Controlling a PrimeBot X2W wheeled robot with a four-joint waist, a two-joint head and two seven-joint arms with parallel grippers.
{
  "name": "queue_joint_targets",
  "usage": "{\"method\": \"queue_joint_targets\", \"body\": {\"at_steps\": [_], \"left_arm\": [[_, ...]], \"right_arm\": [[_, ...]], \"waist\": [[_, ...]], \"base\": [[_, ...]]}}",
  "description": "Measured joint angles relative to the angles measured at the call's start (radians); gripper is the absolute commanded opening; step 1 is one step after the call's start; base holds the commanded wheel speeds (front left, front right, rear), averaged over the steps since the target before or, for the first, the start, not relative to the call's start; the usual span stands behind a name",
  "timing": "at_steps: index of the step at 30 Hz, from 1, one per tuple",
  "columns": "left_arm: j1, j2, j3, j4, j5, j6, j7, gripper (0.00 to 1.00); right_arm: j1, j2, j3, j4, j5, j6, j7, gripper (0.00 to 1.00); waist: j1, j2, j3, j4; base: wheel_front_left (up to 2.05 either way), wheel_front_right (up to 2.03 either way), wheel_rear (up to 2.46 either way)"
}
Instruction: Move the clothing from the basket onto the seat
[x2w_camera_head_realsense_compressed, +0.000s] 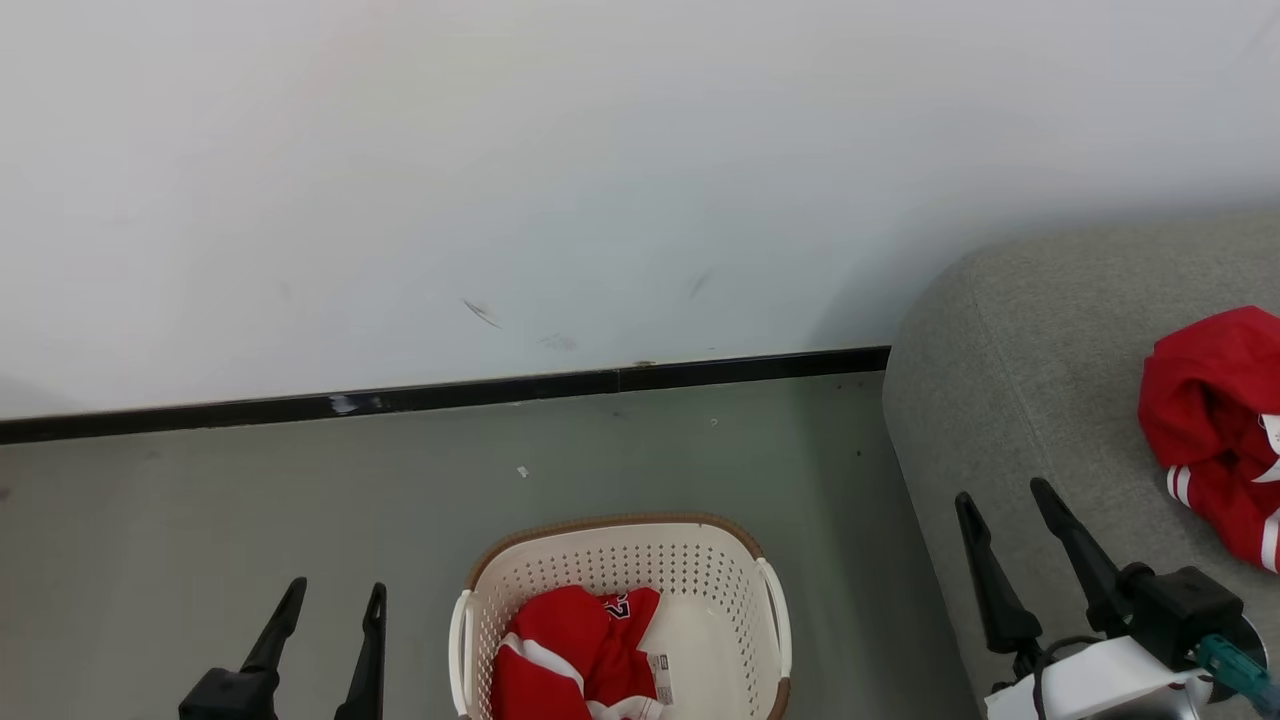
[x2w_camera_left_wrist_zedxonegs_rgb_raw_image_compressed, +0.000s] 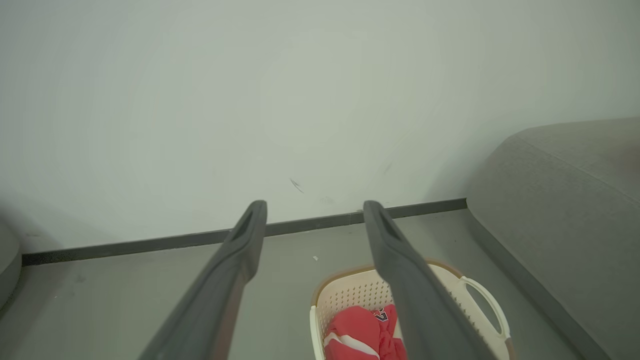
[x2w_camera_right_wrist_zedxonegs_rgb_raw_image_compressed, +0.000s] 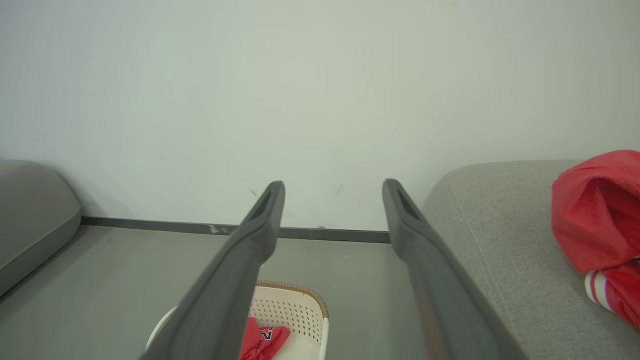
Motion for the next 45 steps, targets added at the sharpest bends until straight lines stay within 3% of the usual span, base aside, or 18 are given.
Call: {"method": "queue_joint_targets", "body": {"at_steps": [28,45], "left_arm": [[-0.284,-0.013,-0.219,0.253,0.113,-0.139,0.116,1.00],[-0.474,-0.017,-0.258,0.406,0.196,-0.150,0.121,1.00]], "right_arm": [[-0.009,0.001,-0.094,-0.140,-0.024,0.000,0.000,1.00],[-0.142,0.002,-0.088,-0.213,-0.001,0.000,0.000,1.00]], "waist": [[0.0000,0.0000,0.164,-0.056],[0.0000,0.0000,0.340,-0.119]], "base": [[0.00,0.00,0.00],[0.00,0.00,0.00]]}}
